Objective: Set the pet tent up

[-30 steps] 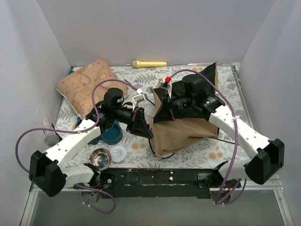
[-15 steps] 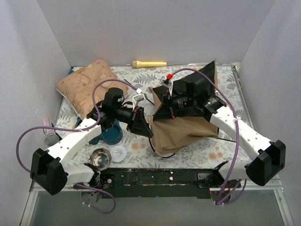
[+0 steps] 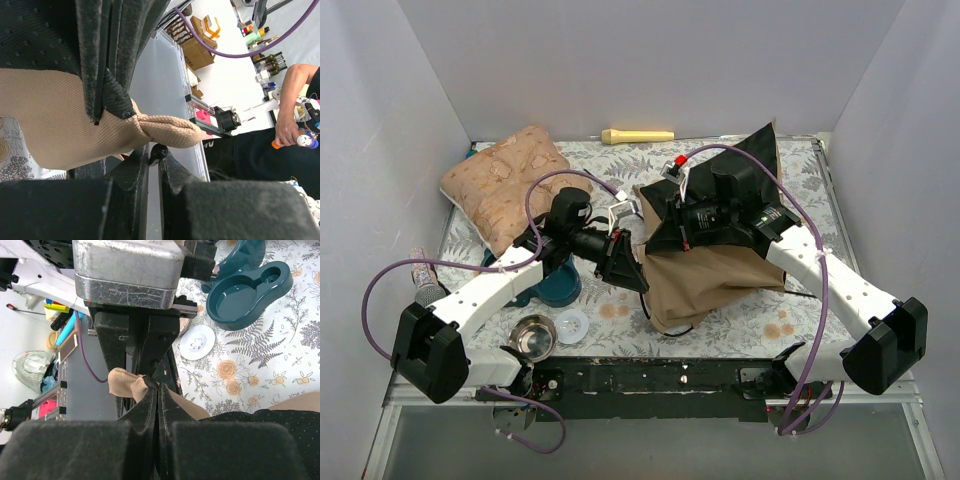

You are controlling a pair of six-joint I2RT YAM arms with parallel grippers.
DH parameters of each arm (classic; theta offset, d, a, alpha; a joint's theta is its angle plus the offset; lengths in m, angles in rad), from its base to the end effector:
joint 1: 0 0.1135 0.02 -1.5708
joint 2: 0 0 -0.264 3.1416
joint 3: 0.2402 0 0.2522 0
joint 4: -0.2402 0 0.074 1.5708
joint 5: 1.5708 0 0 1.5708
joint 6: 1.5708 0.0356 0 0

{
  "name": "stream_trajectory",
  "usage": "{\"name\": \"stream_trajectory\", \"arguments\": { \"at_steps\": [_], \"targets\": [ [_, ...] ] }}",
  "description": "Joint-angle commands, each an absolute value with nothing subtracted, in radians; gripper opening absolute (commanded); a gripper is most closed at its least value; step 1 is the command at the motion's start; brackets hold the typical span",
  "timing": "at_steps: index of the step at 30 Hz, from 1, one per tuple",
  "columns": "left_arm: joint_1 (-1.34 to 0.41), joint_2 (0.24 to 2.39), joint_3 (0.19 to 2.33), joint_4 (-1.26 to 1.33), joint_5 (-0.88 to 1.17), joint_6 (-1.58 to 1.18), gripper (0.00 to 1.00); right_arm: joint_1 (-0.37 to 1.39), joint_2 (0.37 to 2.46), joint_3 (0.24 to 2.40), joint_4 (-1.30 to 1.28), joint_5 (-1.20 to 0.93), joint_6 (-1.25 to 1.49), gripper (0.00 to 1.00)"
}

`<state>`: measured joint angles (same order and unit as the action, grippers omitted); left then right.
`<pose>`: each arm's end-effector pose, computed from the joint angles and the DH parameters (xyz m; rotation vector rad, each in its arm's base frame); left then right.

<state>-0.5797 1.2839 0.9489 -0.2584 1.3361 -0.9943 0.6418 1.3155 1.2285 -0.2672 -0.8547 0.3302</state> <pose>0.2024 -0.1739 0.2968 -0.4131 -2.1482 1.8833 0.2193 0.1975 0.3737 -0.9282 1.8599 1.4424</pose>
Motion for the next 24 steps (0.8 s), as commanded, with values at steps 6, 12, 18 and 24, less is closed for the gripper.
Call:
{"name": "stream_trajectory", "arguments": {
  "at_steps": [6,12,18,24],
  "targets": [
    [-0.675,1.330,0.871,-0.505,1.347,-1.034,0.00,0.611,1.272,1.302,0.117,-0.701,0.368,0.01],
    [-0.678,1.333,0.867,-0.502,1.341,-1.037,0.00,0.609,1.269,1.305,0.104,-0.690,0.365,0.01],
    [-0.675,1.330,0.861,-0.479,1.339,-1.069,0.00,0.609,1.252,1.292,0.109,-0.712,0.353,0.01],
    [-0.649,1.322,0.874,-0.456,1.353,-1.101,0.00,0.611,1.229,1.266,0.091,-0.747,0.314,0.01]
  ]
}}
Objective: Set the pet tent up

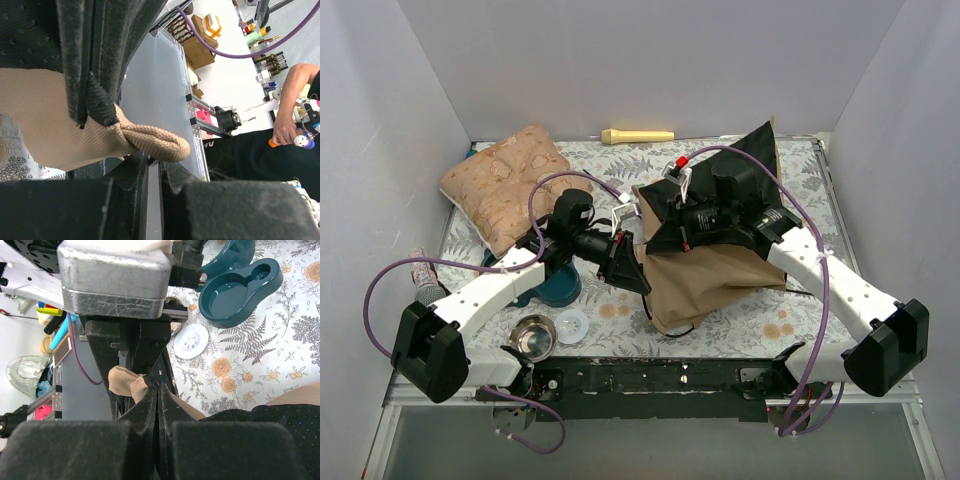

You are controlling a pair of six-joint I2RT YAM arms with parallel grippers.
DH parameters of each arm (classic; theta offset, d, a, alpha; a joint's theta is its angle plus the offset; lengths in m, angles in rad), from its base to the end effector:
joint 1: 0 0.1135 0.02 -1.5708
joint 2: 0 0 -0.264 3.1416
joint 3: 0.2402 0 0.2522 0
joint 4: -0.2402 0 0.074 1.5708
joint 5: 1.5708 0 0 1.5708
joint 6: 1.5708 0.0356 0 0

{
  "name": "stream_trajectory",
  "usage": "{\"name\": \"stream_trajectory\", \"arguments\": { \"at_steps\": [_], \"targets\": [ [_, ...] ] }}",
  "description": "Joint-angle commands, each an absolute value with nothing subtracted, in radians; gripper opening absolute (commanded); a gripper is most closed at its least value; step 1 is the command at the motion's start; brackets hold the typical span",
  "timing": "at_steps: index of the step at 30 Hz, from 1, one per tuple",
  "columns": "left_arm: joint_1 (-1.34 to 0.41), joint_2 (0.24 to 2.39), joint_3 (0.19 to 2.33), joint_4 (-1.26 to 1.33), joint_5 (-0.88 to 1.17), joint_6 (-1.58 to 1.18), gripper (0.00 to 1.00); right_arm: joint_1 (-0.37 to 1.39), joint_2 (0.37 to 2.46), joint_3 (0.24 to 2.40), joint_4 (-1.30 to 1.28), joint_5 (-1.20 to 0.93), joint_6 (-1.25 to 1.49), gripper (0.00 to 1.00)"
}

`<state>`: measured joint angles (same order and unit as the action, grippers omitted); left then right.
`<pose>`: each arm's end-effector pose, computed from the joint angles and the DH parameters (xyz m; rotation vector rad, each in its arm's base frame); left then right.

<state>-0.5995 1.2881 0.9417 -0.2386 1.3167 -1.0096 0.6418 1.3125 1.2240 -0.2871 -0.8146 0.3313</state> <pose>0.2004 -0.1787 0.2945 -0.4116 -2.1550 1.8708 0.2195 0.1964 0.3707 -0.8945 1.8958 1.4071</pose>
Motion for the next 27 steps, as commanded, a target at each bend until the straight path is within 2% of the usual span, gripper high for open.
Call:
{"name": "stream_trajectory", "arguments": {
  "at_steps": [1,27],
  "targets": [
    [-0.643,1.322,0.879,-0.453,1.359,-1.103,0.00,0.611,1.224,1.258,0.084,-0.752,0.310,0.01],
    [-0.604,1.273,0.960,-0.315,1.333,-1.223,0.00,0.627,1.189,1.189,-0.048,-0.854,0.169,0.01]
  ]
}}
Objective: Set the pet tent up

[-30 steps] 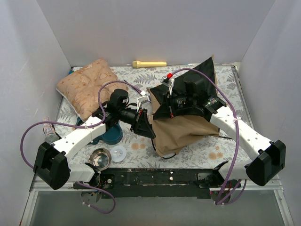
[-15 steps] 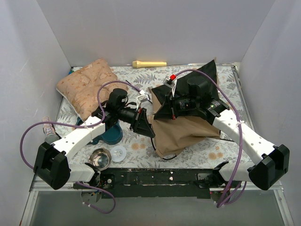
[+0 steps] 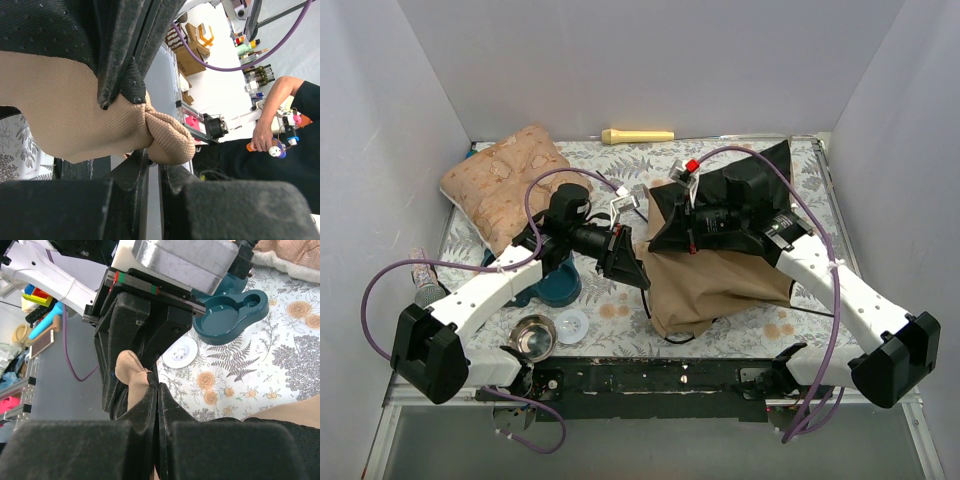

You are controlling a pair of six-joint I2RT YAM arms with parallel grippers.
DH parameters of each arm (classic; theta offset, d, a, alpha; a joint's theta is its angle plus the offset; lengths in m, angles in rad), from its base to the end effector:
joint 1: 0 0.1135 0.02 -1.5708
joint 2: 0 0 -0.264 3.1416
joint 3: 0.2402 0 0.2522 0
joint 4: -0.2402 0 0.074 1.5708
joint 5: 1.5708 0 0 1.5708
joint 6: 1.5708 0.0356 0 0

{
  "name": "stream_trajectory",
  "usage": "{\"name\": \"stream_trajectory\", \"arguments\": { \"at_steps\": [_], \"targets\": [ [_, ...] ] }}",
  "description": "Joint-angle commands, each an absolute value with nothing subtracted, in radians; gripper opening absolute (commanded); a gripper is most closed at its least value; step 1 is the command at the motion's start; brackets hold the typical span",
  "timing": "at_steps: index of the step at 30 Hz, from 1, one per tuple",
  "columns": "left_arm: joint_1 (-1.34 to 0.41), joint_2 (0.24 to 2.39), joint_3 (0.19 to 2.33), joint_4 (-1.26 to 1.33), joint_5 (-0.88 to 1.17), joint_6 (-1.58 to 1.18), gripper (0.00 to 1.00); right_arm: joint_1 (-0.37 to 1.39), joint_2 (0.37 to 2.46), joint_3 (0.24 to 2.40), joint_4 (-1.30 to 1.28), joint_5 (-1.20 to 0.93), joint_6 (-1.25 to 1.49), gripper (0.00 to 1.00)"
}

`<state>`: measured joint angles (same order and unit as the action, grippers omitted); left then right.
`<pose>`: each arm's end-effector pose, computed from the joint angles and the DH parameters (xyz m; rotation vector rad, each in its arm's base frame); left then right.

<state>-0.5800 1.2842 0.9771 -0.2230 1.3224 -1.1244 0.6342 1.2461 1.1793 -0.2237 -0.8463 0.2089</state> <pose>0.2056 -0.1760 0.3080 -0.3172 -2.1395 1.8639 0.2079 0.1860 0.3793 -1.0148 1.7074 1.3477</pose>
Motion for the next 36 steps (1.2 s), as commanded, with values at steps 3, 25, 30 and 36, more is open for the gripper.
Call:
{"name": "stream_trajectory", "arguments": {
  "at_steps": [3,25,30,36],
  "targets": [
    [-0.589,1.259,0.950,-0.299,1.325,-1.242,0.00,0.627,1.180,1.189,-0.064,-0.870,0.150,0.01],
    [-0.565,1.273,1.121,-0.547,1.101,-0.986,0.00,0.672,1.213,1.284,-0.371,-0.922,-0.160,0.01],
    [-0.565,1.295,1.108,-0.543,1.167,-1.003,0.06,0.673,1.229,1.299,-0.334,-0.922,-0.137,0.01],
    [-0.565,1.177,0.981,-0.364,1.183,-1.109,0.35,0.670,1.230,1.299,-0.304,-0.881,-0.103,0.01]
  ]
}}
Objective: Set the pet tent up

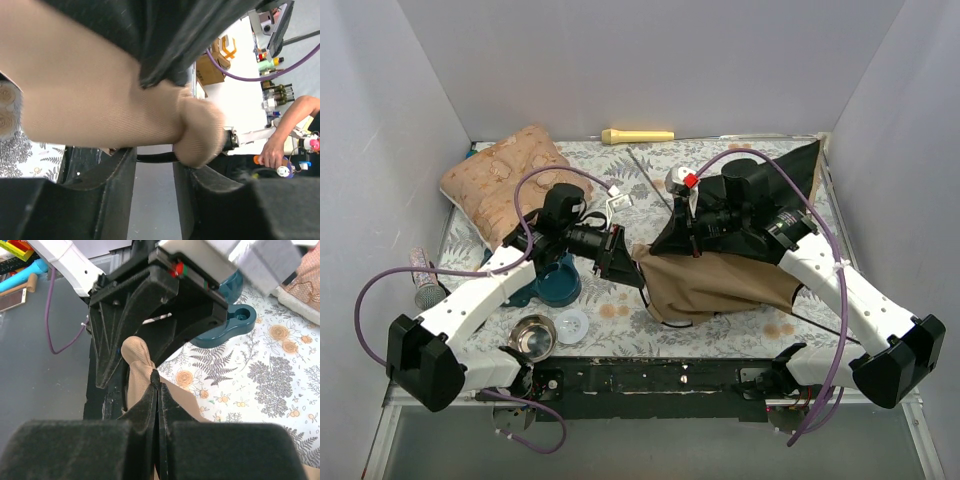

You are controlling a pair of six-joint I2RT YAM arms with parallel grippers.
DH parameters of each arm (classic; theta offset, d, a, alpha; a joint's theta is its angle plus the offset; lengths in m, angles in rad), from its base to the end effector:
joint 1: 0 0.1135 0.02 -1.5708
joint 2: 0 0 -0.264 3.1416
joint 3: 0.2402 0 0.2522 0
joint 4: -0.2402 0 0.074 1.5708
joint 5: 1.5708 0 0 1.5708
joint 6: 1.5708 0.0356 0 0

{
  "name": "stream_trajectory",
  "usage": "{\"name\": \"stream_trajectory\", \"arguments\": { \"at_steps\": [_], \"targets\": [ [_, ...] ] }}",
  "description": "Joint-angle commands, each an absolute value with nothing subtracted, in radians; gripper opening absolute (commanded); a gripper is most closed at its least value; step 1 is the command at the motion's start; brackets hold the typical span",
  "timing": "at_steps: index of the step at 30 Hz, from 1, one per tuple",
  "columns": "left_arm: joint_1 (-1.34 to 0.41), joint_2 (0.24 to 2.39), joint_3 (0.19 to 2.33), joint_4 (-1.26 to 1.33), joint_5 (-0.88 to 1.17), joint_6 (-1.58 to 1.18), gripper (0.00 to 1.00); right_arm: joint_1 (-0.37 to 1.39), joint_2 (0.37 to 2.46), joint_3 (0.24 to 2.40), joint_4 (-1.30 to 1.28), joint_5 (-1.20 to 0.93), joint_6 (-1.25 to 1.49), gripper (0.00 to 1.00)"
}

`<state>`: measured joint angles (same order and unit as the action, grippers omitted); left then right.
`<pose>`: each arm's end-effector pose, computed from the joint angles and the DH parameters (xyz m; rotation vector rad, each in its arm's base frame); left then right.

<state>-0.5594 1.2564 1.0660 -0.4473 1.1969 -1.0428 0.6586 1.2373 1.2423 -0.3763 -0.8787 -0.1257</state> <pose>0.2029 -0.1661 0.3253 -0.2049 -2.2936 1.8211 0.1955 0.1859 0.3891 -1.2833 1.5141 1.1970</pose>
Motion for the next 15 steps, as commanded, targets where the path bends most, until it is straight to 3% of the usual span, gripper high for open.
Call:
{"name": "stream_trajectory", "arguments": {
  "at_steps": [1,7,11,15],
  "targets": [
    [-0.565,1.149,0.953,-0.316,1.181,-1.127,0.38,0.669,1.230,1.301,-0.296,-0.879,-0.094,0.01],
    [-0.555,1.043,0.821,-0.103,1.178,-1.209,0.43,0.664,1.232,1.305,-0.258,-0.887,-0.041,0.01],
    [-0.541,0.942,0.729,0.150,1.137,-1.259,0.41,0.663,1.230,1.307,-0.253,-0.902,-0.022,0.01],
    [-0.540,0.937,0.730,0.181,1.121,-1.262,0.38,0.663,1.227,1.310,-0.259,-0.904,-0.020,0.01]
  ]
}}
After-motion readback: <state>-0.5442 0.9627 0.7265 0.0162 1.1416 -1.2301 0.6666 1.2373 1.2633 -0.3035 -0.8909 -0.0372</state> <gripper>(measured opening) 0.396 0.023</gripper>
